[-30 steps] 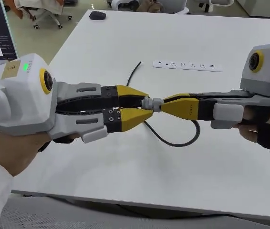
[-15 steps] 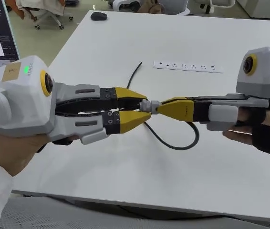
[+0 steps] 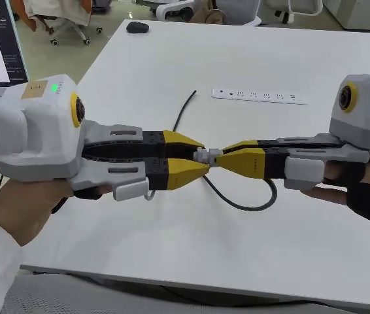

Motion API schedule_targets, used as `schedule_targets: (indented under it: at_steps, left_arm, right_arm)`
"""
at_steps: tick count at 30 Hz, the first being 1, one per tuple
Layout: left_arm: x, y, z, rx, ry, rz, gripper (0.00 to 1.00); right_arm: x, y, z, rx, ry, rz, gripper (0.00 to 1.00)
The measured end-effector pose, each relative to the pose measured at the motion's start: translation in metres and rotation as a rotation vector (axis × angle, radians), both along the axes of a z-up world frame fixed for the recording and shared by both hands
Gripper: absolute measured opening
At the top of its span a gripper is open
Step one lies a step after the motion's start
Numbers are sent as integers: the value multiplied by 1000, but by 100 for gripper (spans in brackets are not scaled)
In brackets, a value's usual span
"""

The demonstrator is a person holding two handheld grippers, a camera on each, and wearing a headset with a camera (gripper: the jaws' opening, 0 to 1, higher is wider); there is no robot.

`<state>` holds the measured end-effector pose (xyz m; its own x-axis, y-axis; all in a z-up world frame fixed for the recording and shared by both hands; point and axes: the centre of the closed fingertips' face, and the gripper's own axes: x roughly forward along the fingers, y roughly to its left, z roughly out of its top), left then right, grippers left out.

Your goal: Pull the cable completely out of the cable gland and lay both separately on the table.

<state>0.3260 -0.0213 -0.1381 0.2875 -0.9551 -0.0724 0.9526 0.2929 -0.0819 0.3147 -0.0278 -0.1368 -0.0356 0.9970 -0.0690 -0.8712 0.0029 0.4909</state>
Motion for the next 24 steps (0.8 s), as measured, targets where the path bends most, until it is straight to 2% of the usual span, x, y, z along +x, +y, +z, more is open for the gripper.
schedule_targets:
  at_steps: [2,5,6,8,9,10,11,12,13,14,15,18,19,21,24]
  left_arm:
    - [-1,-2,-4,11,27,-8,14]
    - [-4,-2,-5,5,77,-21,14]
    - [-3,-2,-6,8,83,-21,14]
    - [-2,-2,-6,2,113,-25,14]
    - [-3,-2,-7,-7,147,-30,14]
    - [-3,-3,-7,-10,157,-39,14]
    - [-6,-2,-7,-33,201,-45,14]
    - [-6,-1,-6,-41,213,-50,14]
    - [-5,0,-5,-42,200,-51,14]
    - [-6,0,-4,-52,211,-55,14]
    - [-5,0,-2,-67,230,-53,14]
    - [-4,-1,-3,-65,244,-60,14]
    - [-4,-1,-4,-66,264,-63,14]
    - [-4,-1,-5,-66,273,-67,15]
    - [-6,-2,-8,-57,280,-70,15]
  right_arm:
    - [-3,-1,-3,-22,-41,7,7]
    - [-6,-1,-2,-36,-65,14,7]
    - [-4,0,-3,-41,-78,13,7]
    - [-3,1,-3,-48,-120,11,7]
    - [-1,2,-2,-48,-162,14,7]
    - [-1,2,-3,-56,-189,20,7]
    - [-1,2,-1,-55,-259,31,7]
    - [-3,2,-1,-53,-287,37,7]
    - [-4,1,1,-49,-294,39,7]
    - [-5,2,2,-38,-312,43,7]
    - [-3,2,4,-27,-354,36,8]
    - [-3,1,2,-27,-433,41,8]
    - [-2,1,1,-32,-468,42,8]
    - [-4,2,-1,-36,-460,39,8]
    - [-5,2,-6,-52,-512,47,9]
